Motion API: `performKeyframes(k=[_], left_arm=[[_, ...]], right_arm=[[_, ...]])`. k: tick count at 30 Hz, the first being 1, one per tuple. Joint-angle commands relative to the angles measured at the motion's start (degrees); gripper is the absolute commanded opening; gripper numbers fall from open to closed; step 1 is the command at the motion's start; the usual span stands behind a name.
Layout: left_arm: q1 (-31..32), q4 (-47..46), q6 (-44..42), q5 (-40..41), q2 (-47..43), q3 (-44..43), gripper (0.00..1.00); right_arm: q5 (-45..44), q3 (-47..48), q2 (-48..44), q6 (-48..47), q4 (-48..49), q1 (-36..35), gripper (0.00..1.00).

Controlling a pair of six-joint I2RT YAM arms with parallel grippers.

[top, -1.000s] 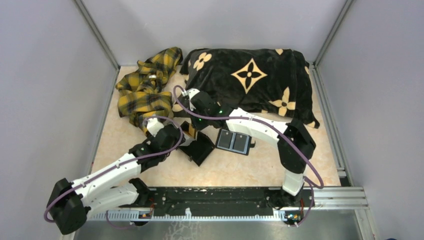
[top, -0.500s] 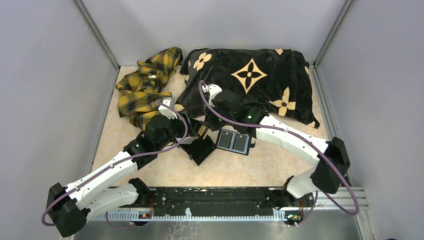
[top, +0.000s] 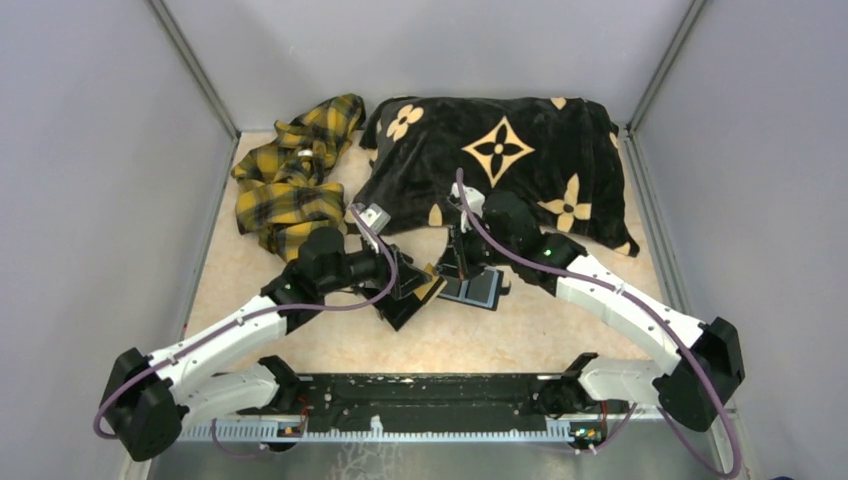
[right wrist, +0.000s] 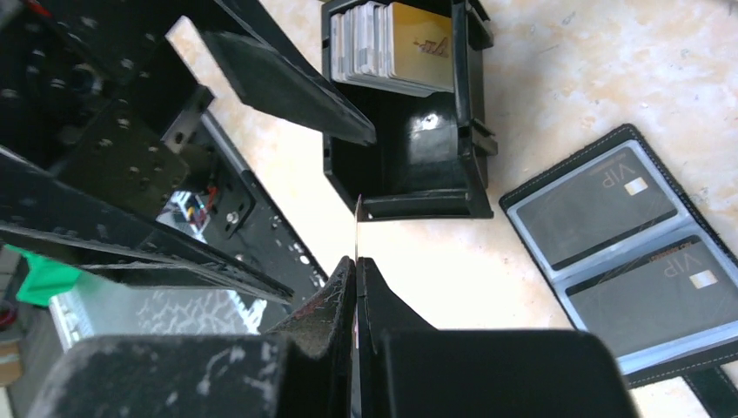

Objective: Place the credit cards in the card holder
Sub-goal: Pick up the credit card from the storage box.

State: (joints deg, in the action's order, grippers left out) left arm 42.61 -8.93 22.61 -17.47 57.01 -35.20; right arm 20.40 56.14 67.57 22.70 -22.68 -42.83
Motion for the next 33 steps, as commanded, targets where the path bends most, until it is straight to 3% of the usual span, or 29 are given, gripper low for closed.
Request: performKeyframes(k=[1, 8, 16, 20, 23, 24, 27, 29, 33], left_arm=[[-0.83, -3.17, -3.10, -13.24, 3.19, 0.16, 0.83], [-2.75, -4.89, -2.85, -20.17, 4.36, 0.98, 0.74], [-5.61, -8.09, -1.16, -31.41, 8.69, 0.72, 0.33], [-6.20, -9.16, -0.12, -34.01, 10.48, 0.48, 0.01], [-6.39, -10.93, 1.13, -35.15, 11.44, 0.63, 0.00], [-6.44, -11.66, 1.58, -35.22, 11.64, 0.73, 0.00], [-6.57, -12.47, 3.31, -32.71, 12.04, 0.79, 0.00], [-6.66, -13.79, 5.62, -29.78, 11.93, 1.32, 0.00], [-6.62, -22.57, 12.90, -24.68, 12.26, 4.63, 0.00]], right_arm=[[6.83, -0.54, -3.54, 1.82, 3.87, 1.79, 0.00], [10.10, -0.99, -4.34, 2.50, 4.02, 3.02, 0.00], [14.15, -1.88, -2.43, 3.00, 5.47, 4.40, 0.00], [15.50, -2.43, -1.48, 3.03, 6.10, 5.94, 0.00], [16.66, -2.96, -0.87, 3.14, 7.03, 6.97, 0.00], [16.28, -3.15, -0.88, 3.10, 7.18, 7.32, 0.03], [11.06, -4.48, -2.98, 2.05, 6.65, 7.59, 0.32], [6.75, -6.53, -5.28, 2.07, 7.66, 7.58, 0.45], [1.32, -12.10, -9.90, 4.01, 11.34, 7.61, 0.54]])
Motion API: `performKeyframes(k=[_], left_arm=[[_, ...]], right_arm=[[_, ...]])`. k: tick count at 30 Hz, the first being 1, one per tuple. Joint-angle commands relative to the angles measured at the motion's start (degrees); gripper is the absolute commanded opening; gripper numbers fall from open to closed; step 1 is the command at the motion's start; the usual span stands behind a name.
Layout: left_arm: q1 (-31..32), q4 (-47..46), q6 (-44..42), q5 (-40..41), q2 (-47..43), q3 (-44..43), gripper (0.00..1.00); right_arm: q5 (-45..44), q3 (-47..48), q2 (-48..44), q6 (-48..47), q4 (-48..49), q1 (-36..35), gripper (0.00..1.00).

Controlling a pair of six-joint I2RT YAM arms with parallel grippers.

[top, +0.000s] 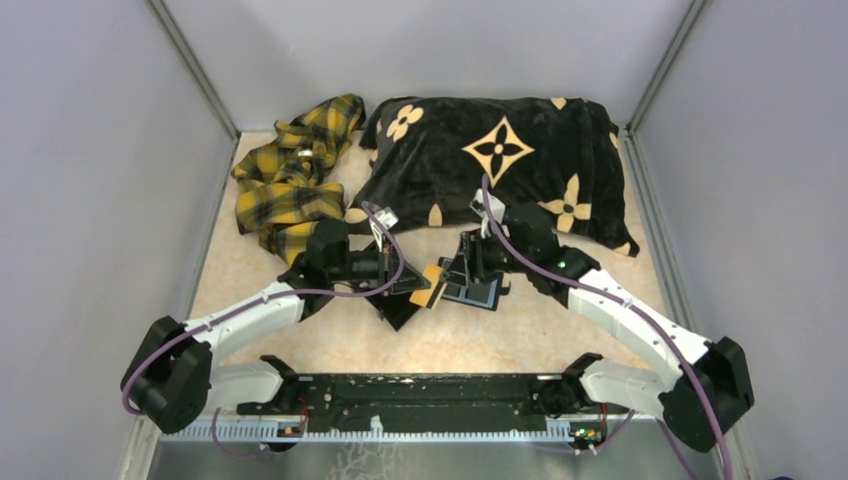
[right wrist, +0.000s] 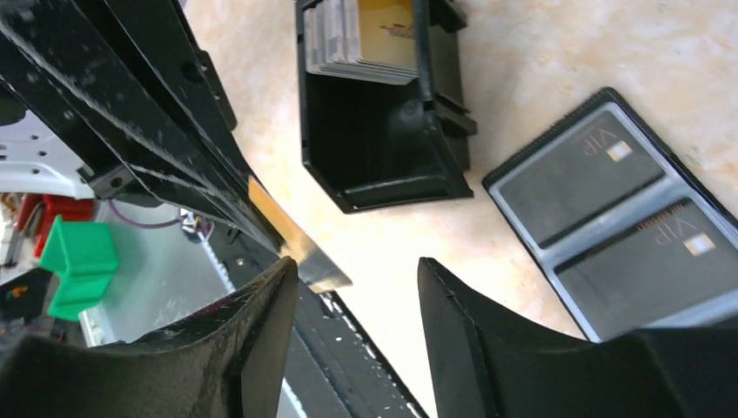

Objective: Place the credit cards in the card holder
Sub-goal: Pick up the credit card from the storage box.

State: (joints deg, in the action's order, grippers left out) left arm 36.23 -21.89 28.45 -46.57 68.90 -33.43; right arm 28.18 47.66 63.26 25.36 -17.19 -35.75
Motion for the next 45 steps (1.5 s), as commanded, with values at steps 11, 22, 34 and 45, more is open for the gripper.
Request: performKeyframes(k=[11, 22, 34, 45], left_arm=[[-0.04, -29.38, 23.47, 8.10, 7.15, 7.19, 0.00], [0.99, -36.49, 27.89, 9.47, 11.30, 8.21, 0.00], [1.39, -41.29, 30.92, 8.92, 14.67, 7.79, 0.00], [1.43, -27.90, 28.51, 15.10, 14.86, 5.05, 0.64]], right_arm=[[-6.91, -16.18, -11.82, 11.16, 21.26, 0.48, 0.54], [-5.31, -19.89, -10.78, 16.17, 30.84, 0.55, 0.47], [-1.87, -23.21, -7.47, 22.14, 42.56, 0.55, 0.15], [-8.83, -19.93, -14.87, 19.38, 27.60, 0.59, 0.00]])
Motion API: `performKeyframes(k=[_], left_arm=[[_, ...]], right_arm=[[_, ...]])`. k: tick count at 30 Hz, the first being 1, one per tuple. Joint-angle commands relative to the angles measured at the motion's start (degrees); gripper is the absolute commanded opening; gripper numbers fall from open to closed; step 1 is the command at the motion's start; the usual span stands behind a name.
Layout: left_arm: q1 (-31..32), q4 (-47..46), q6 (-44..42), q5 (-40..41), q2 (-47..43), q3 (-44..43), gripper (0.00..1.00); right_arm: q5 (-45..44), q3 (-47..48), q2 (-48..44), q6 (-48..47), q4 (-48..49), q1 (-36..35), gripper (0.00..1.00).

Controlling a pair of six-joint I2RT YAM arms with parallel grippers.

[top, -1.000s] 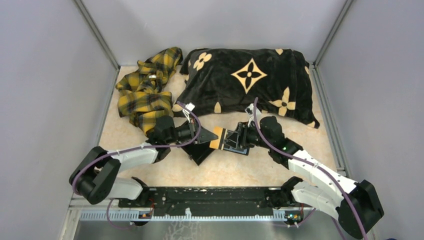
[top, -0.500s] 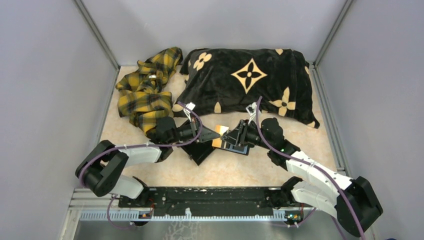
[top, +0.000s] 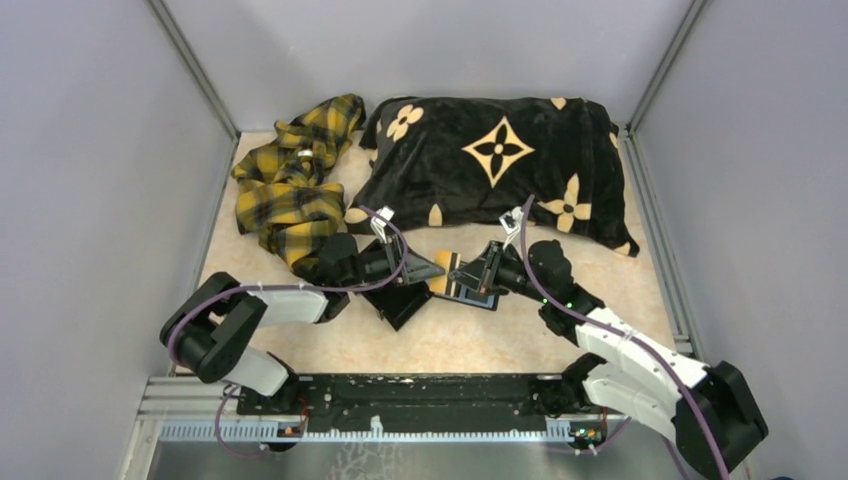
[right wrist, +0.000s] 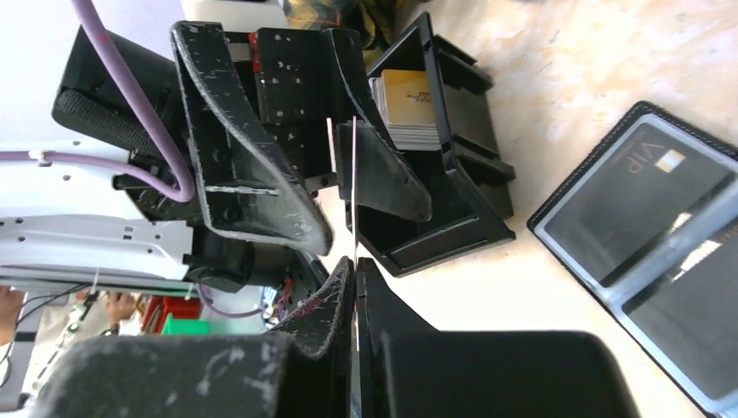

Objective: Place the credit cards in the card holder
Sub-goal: Pick up the credit card from the storage box, then turn over the card slot in the card holder.

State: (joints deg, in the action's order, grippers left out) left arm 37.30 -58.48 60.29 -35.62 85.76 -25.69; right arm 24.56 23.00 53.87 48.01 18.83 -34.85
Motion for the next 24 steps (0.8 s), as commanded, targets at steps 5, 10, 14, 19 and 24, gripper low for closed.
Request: performKeyframes(k=[5, 10, 14, 19, 24], left_arm=[[0.81, 24.51, -8.31, 10.87, -3.03, -6.89, 0.67], [3.96, 35.72, -13.56, 18.11, -0.80, -12.33, 0.66], [7.42, 42.01, -17.10, 22.64, 2.46, -17.91, 0.65], [10.30, 48.70, -20.52, 25.89, 7.24, -24.18, 0.63], [11.08, 51.32, -21.72, 27.03, 11.13, -27.26, 0.61]], right_arm=[[-19.97, 9.76, -10.35, -6.52, -28.70, -0.31, 0.00], [-29.08, 12.28, -9.60, -6.19, -41.67, -0.31, 0.00], [-34.06, 11.95, -9.12, -4.90, -46.41, -0.21, 0.00], [-33.88, 9.80, -7.83, -4.16, -47.19, 1.72, 0.00], [-31.09, 7.30, -7.11, -4.30, -44.93, 4.57, 0.00]])
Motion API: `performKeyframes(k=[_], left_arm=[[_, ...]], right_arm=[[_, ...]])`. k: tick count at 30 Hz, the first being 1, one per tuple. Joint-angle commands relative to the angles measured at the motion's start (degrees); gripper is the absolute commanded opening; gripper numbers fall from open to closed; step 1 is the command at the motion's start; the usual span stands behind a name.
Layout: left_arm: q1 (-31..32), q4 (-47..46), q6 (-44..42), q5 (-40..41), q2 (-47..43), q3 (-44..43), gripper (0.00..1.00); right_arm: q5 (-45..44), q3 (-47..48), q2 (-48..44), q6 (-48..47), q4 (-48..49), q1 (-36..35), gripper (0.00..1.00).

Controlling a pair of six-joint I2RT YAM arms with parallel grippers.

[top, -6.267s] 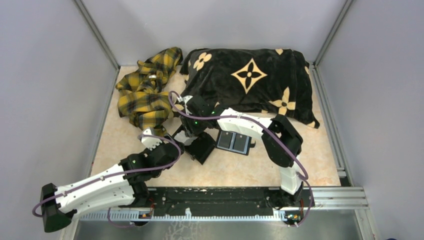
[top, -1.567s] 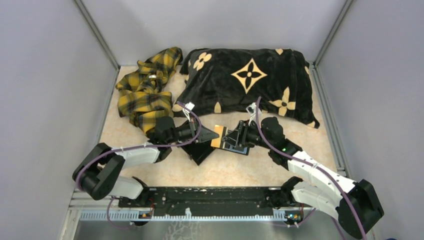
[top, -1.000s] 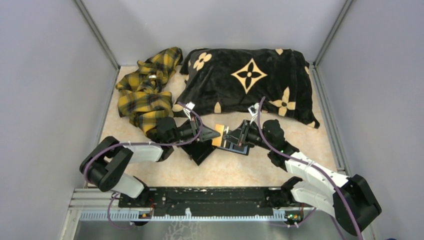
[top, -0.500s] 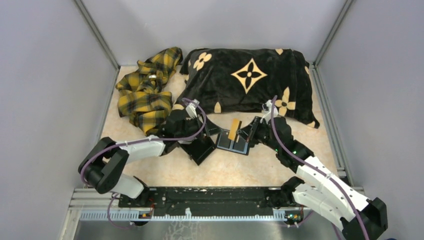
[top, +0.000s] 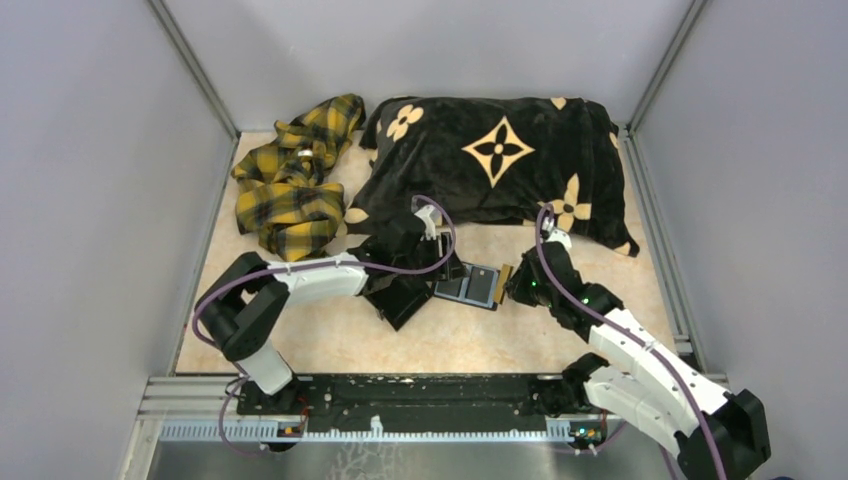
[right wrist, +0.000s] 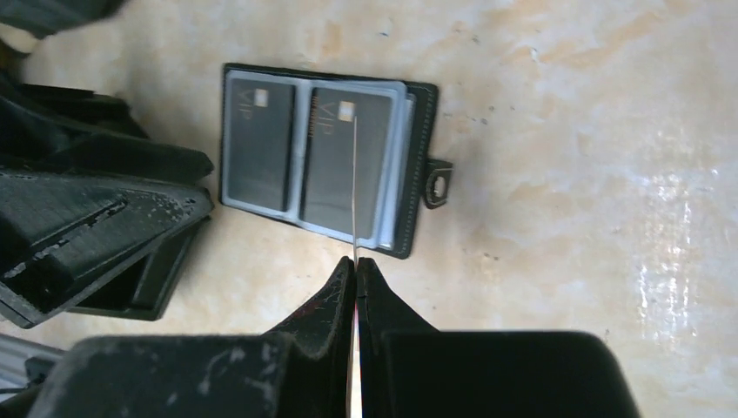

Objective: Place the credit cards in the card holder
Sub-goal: Turn over the card slot in the card holder.

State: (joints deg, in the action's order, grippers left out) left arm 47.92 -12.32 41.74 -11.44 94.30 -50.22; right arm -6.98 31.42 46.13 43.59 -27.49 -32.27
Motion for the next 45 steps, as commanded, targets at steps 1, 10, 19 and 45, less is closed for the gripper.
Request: performKeyframes(k=[1, 10, 19, 45], left_arm=[[0.62, 5.83, -3.44, 3.16, 3.39, -3.34, 0.61], [1.61, 10.33, -3.87, 7.52, 7.55, -6.24, 0.60], [1.91, 11.48, -3.87, 8.30, 9.68, -7.08, 0.59], [2.96, 11.44, -2.80, 8.69, 11.34, -6.16, 0.58]], right_arm=[[1.21, -1.51, 1.01, -0.03, 1.84, 2.53, 0.00], [4.53, -3.92, 4.58, -0.73, 6.56, 5.29, 0.00], [6.53, -4.30, 5.57, -0.84, 8.72, 6.93, 0.00], [10.27, -8.62, 8.08, -0.14, 15.21, 9.46, 0.00]])
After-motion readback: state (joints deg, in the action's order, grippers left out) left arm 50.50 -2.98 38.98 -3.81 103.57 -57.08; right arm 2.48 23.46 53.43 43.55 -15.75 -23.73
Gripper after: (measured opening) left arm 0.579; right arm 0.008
